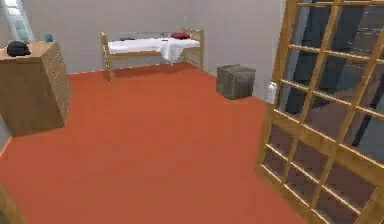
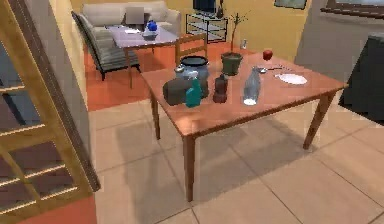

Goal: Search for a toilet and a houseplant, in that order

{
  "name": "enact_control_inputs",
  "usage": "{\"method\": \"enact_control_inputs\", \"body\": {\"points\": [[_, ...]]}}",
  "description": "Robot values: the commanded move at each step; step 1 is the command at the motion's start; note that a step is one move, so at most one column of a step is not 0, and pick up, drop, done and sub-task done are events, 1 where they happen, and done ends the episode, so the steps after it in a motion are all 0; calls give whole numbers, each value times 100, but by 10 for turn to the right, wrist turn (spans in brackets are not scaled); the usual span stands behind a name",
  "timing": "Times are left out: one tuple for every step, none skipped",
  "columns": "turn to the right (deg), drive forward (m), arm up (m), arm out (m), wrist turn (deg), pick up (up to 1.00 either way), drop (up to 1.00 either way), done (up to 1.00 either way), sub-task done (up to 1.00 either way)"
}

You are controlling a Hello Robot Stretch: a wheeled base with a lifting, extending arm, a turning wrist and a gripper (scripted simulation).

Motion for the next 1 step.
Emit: {"method": "enact_control_inputs", "body": {"points": [[0,100,0,0,0,0,0,0,0]]}}
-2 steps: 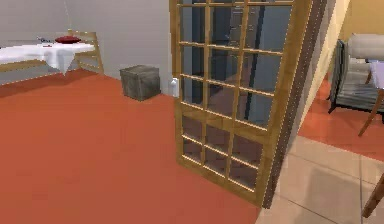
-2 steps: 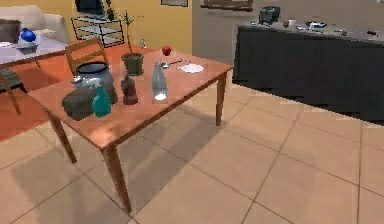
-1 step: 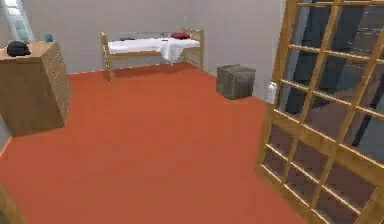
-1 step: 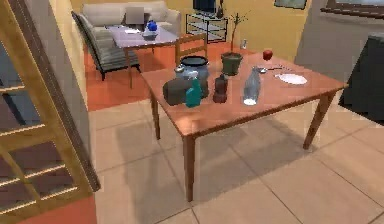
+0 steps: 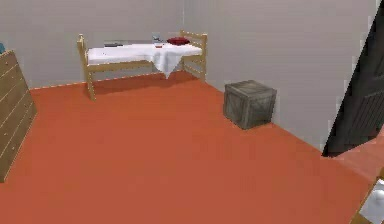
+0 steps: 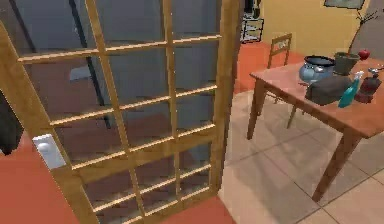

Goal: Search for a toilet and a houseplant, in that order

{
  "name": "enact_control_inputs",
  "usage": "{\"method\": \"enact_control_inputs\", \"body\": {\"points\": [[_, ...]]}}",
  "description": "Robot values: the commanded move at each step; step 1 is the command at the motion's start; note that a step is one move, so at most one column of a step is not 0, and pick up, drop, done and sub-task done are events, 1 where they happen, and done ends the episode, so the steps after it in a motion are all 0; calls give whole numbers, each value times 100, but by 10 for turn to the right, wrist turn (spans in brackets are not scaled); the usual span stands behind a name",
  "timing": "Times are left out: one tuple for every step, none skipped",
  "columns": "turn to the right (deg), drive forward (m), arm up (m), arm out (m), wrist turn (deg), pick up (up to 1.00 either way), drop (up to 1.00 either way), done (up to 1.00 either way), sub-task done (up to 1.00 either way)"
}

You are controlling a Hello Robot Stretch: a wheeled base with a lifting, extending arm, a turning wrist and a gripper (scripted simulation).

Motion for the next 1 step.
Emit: {"method": "enact_control_inputs", "body": {"points": [[0,50,0,0,0,0,0,0,0]]}}
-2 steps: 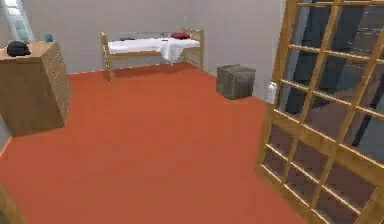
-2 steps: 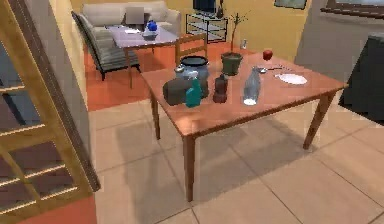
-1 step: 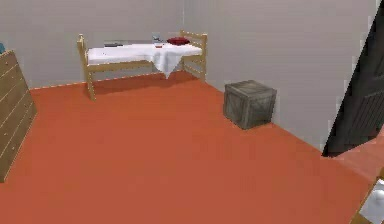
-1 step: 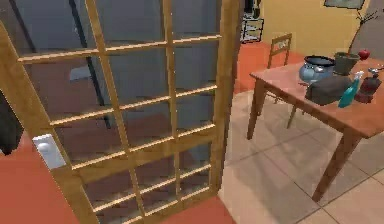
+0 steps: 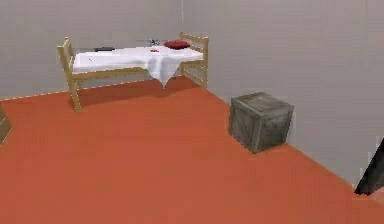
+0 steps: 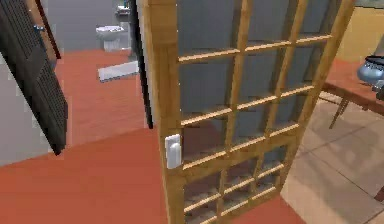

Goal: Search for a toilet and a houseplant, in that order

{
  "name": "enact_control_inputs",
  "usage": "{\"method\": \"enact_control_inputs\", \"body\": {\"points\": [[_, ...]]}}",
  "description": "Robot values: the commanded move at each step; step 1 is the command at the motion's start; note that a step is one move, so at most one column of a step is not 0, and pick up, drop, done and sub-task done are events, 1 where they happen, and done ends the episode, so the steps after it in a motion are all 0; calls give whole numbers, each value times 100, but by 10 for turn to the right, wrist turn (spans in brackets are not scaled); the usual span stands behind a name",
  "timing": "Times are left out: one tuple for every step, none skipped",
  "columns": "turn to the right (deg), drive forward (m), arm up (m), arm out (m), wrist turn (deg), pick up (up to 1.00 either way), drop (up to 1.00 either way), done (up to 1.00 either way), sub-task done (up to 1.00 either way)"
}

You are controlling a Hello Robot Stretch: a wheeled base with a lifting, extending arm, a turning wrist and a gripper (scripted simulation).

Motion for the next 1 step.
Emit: {"method": "enact_control_inputs", "body": {"points": [[390,0,0,0,0,0,0,0,0]]}}
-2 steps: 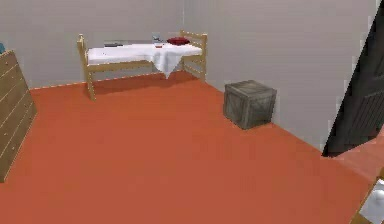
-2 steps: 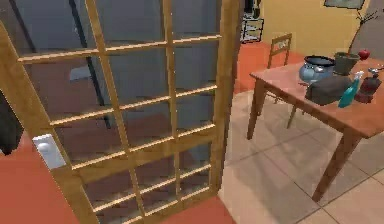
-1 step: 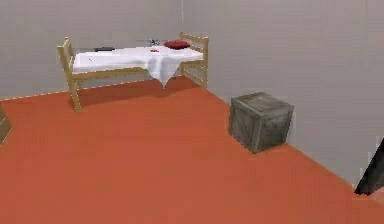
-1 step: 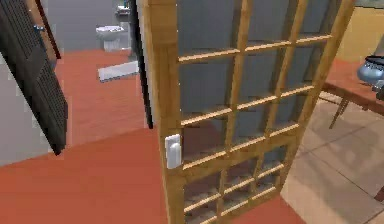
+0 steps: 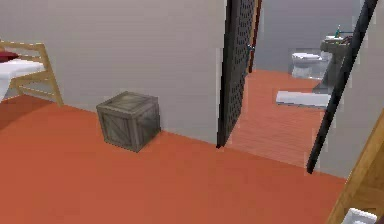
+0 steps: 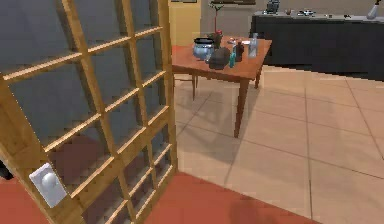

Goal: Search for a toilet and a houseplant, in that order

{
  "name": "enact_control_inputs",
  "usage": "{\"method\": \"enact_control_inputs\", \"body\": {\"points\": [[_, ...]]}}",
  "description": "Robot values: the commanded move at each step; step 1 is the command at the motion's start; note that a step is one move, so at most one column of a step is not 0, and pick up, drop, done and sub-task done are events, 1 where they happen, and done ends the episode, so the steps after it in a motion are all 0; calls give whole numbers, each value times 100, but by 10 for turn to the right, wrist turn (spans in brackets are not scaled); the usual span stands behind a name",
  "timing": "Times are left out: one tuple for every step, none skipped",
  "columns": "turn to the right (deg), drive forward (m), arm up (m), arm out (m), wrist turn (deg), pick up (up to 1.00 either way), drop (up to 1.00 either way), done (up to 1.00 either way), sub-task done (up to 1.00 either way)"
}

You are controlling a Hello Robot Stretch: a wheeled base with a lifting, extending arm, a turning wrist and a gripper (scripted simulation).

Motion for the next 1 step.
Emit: {"method": "enact_control_inputs", "body": {"points": [[0,35,0,0,0,0,0,0,0]]}}
